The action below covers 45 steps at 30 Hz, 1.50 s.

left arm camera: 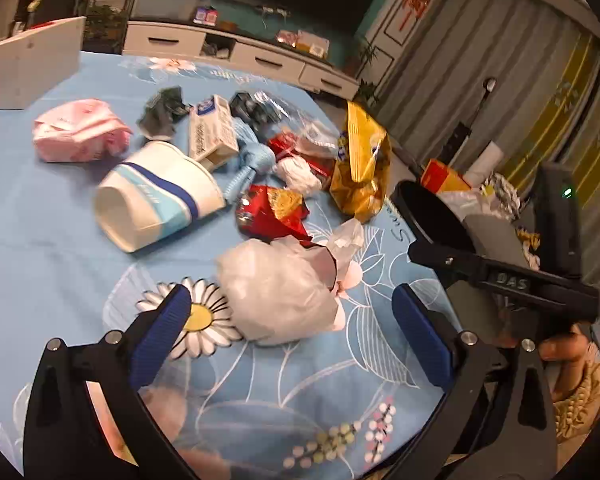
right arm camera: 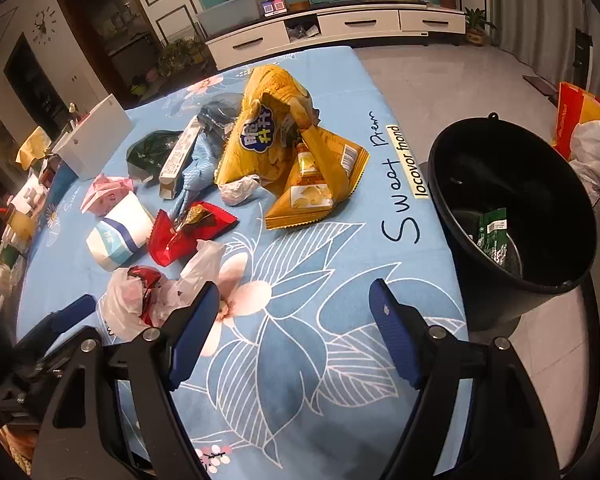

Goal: Collect trash
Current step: 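Grasp the white plastic bag with the left gripper while the right grasps the red candy wrapper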

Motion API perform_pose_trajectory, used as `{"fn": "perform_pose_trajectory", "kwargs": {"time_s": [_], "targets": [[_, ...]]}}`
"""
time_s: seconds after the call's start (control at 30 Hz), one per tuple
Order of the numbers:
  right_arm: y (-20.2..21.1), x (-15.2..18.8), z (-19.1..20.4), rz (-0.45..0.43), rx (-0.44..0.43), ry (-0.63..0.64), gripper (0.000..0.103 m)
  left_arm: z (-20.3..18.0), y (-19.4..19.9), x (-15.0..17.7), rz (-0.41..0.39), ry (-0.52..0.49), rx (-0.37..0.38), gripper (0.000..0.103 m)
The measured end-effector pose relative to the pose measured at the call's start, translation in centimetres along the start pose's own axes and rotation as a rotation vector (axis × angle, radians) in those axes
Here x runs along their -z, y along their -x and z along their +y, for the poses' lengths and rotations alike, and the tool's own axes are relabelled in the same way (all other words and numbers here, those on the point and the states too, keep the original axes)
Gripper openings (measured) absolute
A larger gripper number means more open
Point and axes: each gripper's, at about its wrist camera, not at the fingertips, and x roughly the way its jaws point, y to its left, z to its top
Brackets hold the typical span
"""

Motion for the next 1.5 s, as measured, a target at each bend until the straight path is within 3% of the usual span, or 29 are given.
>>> {"fn": "perform_pose_trajectory", "kwargs": {"time_s": [0.1,0.13,0.17,0.3,0.37,0.47,0.57,0.73,0.9,1.07,1.3,1.5], "targets": [[-0.3,-0.4,-0.4,0.003,-0.012,-0.013,0.076,-0.2,-1.9,-0.3,0.028,-0.015,-0.015,0.098],[-0.3,-0.5,-0.5,0.005,-0.018,-0.016,0.076,-0.2,-2.5,-0.3,0.039,-0.019,-0.025,0.088],[-0.5,-0.6,-0.5,0.007,-0.025,-0.018,0.076,-0.1,-2.8,-0.3,0.045,-0.021,-0.029,0.072],[-0.9,-1.0,0.1,0.012,-0.046,-0.006,0.076,0.4,-3.2,-0.1,0.059,-0.014,-0.032,0.047],[-1.1,-1.1,0.6,0.019,-0.063,-0.005,0.076,0.6,-2.5,0.0,0.051,-0.014,-0.017,0.029],[-1.7,-1.5,1.4,0.034,-0.108,-0.011,0.076,1.0,-1.2,0.3,0.041,-0.002,0.026,0.023],[-2.0,-1.8,2.4,0.039,-0.143,-0.007,0.076,1.7,1.1,0.6,0.005,0.010,0.035,0.022],[-3.3,-2.4,3.8,0.063,-0.202,-0.022,0.076,4.0,6.5,-0.3,-0.139,0.048,-0.053,0.022],[-5.3,-3.0,5.4,0.093,-0.249,-0.039,0.074,5.2,9.1,-1.3,-0.232,0.067,-0.106,0.023],[-7.5,-3.5,5.6,0.124,-0.252,-0.111,0.058,6.0,8.8,-1.3,-0.232,0.095,-0.093,0.024],[-9.6,-2.8,5.9,0.168,-0.241,-0.136,0.014,6.1,9.0,-0.8,-0.246,0.102,-0.084,0.025],[-8.0,-2.1,6.4,0.136,-0.214,-0.076,0.006,5.4,9.7,-0.2,-0.266,0.085,-0.105,0.025]]}}
